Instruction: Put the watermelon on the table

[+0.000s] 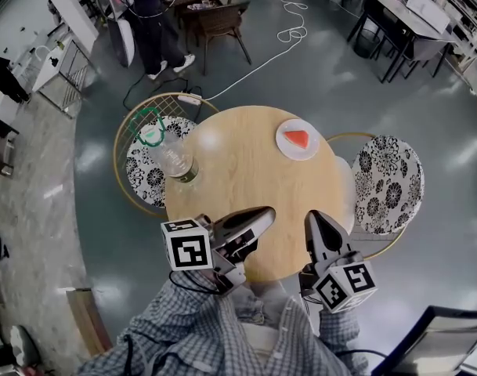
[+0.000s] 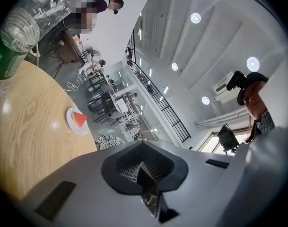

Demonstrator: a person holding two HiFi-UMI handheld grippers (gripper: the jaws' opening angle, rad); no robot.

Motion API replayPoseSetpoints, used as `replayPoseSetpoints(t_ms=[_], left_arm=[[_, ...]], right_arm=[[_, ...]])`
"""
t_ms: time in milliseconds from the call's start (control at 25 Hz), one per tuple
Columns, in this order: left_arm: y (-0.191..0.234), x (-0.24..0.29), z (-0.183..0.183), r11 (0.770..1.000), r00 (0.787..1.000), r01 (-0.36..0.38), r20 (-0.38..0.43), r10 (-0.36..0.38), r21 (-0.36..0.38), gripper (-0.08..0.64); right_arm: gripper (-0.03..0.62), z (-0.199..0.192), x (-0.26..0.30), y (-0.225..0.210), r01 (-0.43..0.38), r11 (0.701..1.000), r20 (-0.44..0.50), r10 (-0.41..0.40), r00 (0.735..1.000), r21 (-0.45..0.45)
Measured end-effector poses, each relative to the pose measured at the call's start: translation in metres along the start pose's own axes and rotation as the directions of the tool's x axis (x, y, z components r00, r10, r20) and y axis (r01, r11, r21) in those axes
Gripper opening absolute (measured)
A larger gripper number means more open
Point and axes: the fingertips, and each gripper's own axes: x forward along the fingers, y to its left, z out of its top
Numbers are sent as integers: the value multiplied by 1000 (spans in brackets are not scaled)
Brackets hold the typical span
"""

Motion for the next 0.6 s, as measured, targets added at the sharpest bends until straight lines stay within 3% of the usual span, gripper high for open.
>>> replayPoseSetpoints(t_ms=[600], left_arm=[[3,-2,-2,1000,1000,0,-16,0,-9,7]], right_arm=[[8,1,6,1,-15,999,-4,15,1000,48]])
